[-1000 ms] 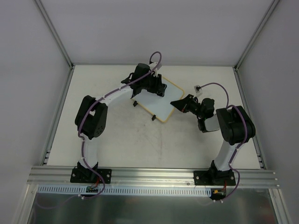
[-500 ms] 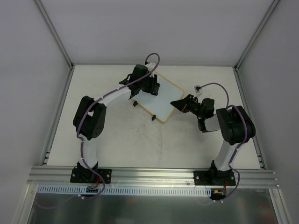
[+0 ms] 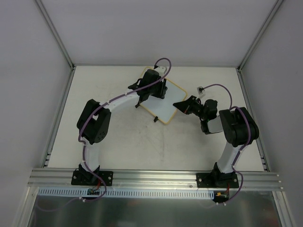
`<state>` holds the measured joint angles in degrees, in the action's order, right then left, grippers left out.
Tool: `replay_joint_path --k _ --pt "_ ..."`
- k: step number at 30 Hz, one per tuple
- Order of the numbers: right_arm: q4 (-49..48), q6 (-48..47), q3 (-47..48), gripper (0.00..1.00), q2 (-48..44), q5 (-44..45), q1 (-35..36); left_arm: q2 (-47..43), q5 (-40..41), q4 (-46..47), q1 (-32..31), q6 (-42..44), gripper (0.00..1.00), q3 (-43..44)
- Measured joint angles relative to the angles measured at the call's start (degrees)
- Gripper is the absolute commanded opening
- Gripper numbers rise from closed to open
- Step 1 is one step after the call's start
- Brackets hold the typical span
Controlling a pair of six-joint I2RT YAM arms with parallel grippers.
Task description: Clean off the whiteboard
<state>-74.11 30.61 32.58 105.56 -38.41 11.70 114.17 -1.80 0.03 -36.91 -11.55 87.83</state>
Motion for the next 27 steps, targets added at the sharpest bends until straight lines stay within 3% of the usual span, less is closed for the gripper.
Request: replay_joint_path --k 15,27 --pt "0.28 -0.42 0.0 0.0 0.02 0.02 -0.15 -0.04 6.62 0.17 -7.34 -2.21 0.0 0.04" --pt "0.39 -0.63 0.0 0.0 0.02 0.04 -0.2 -0.26 7.85 1.16 -8.72 -2.75 0.0 -0.74"
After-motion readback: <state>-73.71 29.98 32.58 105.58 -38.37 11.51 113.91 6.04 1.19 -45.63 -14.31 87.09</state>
